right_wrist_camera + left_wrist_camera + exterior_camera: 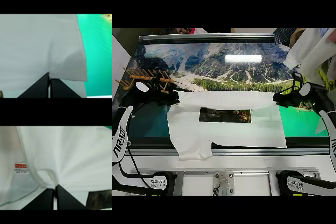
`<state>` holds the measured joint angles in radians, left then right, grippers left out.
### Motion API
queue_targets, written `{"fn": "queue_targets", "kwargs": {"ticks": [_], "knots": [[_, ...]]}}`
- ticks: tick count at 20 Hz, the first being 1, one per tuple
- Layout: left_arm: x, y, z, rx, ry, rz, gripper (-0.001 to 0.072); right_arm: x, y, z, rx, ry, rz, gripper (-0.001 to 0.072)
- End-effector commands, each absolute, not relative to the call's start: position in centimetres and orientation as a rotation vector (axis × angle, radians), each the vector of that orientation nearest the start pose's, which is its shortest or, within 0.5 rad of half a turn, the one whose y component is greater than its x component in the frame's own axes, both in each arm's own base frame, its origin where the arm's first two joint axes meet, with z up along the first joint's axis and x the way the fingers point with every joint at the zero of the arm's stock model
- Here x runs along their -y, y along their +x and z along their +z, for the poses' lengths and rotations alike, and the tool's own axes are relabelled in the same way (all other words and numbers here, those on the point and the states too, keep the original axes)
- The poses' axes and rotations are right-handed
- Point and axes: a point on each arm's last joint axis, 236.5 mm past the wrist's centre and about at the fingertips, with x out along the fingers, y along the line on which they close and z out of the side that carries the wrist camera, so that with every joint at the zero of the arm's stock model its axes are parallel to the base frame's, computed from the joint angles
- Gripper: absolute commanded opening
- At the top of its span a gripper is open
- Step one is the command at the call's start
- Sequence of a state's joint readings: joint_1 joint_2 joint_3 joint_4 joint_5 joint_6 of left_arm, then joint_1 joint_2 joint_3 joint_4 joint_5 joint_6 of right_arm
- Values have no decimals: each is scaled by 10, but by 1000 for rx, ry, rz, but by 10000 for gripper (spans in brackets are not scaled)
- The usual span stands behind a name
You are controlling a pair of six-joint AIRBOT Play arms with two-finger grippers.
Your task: Fold the clothes and pants, and hang the long-sleeved shirts on hangers.
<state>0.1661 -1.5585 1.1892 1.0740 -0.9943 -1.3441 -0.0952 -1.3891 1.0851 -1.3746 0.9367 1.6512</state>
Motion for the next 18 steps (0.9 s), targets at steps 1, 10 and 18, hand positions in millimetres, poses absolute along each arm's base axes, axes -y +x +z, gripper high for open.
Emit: {"fn": "queue_targets", "kwargs": {"ticks": [1,10,18], "knots": [[25,423,-76,-1297,-428,-173,8,-10,376,-74,-1311,323,-61,10],[27,415,-72,-1325,-430,-190,313,-21,364,-76,-1329,336,-41,82],[-11,395,47,-1132,-425,-148,565,35,325,32,-1163,363,-147,563]]}}
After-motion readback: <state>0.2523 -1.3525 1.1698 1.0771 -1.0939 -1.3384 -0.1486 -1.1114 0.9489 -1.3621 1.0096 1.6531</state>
